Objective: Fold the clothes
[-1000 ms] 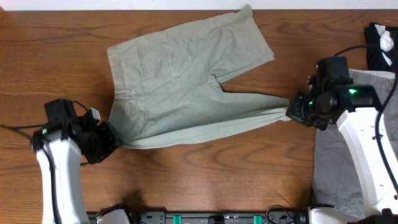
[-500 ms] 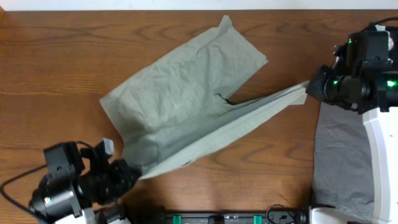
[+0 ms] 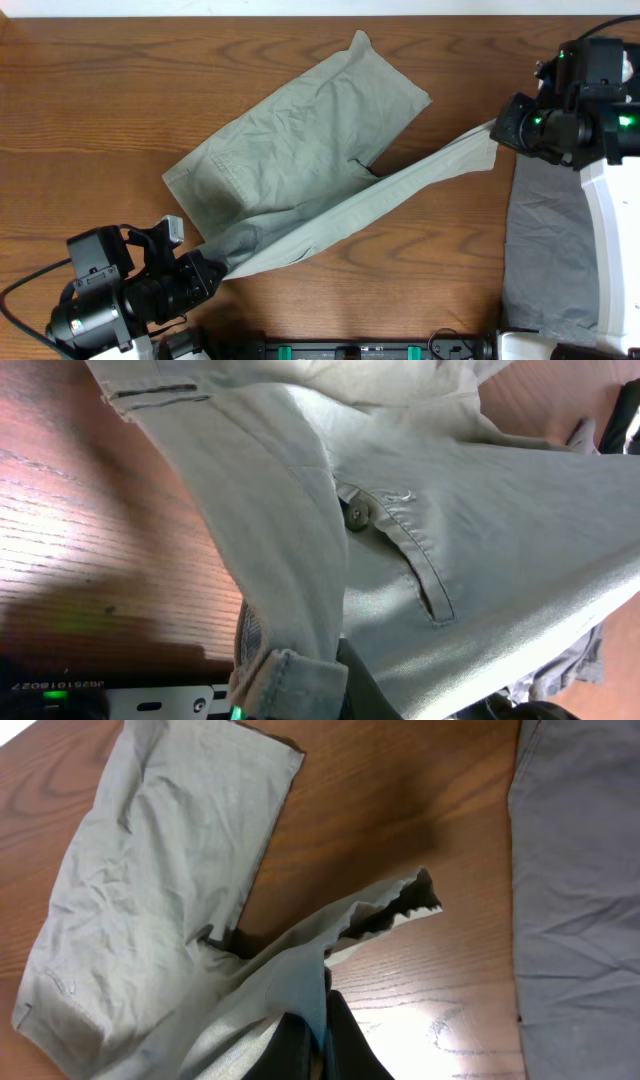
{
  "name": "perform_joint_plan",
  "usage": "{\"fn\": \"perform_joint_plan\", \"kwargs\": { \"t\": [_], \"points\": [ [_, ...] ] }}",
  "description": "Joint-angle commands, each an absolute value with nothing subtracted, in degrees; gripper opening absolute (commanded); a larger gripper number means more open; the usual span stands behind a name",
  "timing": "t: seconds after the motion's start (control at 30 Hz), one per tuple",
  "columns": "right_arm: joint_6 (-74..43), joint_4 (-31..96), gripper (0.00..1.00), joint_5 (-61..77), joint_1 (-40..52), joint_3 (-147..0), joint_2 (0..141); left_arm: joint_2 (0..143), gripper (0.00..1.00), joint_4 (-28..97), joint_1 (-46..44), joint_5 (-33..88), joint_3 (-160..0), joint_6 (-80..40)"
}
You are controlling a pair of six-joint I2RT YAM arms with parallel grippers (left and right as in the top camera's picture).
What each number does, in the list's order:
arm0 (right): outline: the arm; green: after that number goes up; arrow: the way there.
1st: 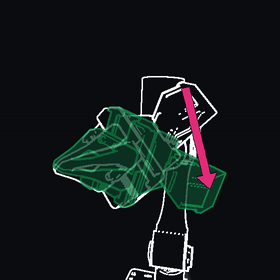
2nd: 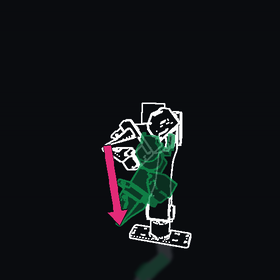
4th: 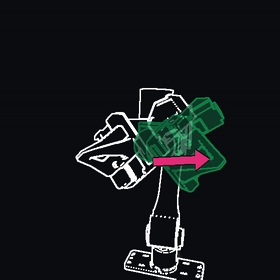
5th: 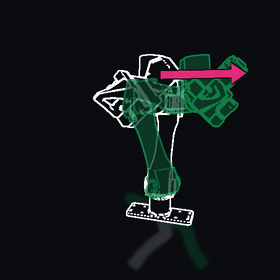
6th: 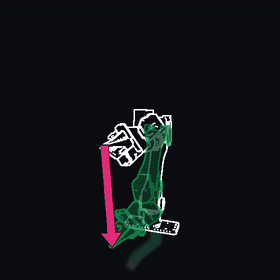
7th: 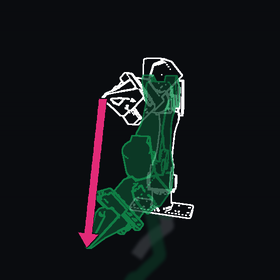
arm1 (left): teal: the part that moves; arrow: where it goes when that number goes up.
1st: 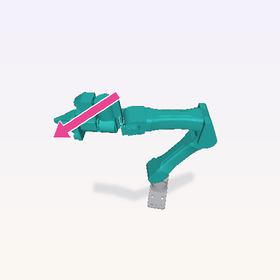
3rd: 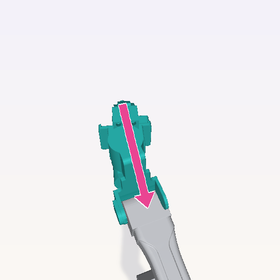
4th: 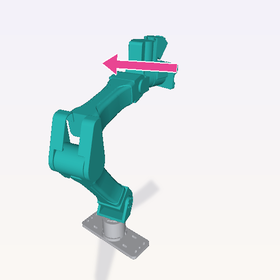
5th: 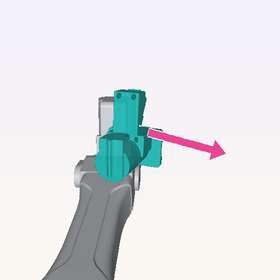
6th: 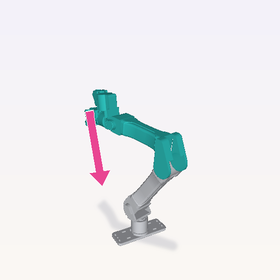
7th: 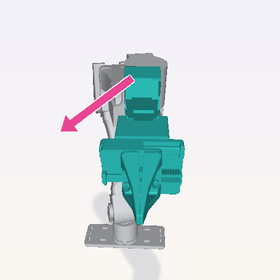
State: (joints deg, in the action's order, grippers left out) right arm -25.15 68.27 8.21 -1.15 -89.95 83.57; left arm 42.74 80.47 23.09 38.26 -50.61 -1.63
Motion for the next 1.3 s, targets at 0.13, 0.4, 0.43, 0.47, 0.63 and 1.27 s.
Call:
{"fn": "perform_joint_plan", "kwargs": {
  "t": [0.13, 0.4, 0.43, 0.47, 0.63, 1.27],
  "points": [
    [-24.6, 65.6, 0.02, 5.4, -2.8, -91.5, 84.1, 45.6, 0.06, 78.2, 23.3, 36.8, -52.3, -0.9],
    [-24.6, 64.6, 0.01, 5.4, -2.8, -91.5, 84.1, 47.8, 0.06, 74.6, 23.3, 37.4, -54.3, -0.9],
    [-24.6, 64.6, 0.01, 5.4, -2.8, -91.5, 84.1, 48.0, 0.06, 74.2, 23.3, 37.4, -54.7, -0.9],
    [-24.6, 64.5, 0.01, 5.4, -2.8, -91.5, 84.1, 48.3, 0.06, 73.8, 23.3, 37.4, -55.1, -0.9],
    [-24.6, 64.0, 0.01, 5.4, -2.8, -91.5, 84.1, 49.6, 0.06, 72.8, 23.3, 37.3, -55.6, -0.9],
    [-24.6, 61.6, 0.02, 7.1, -2.1, -91.5, 88.7, 51.3, 0.06, 88.7, 23.3, 39.6, -53.9, -1.8]
  ]
}}
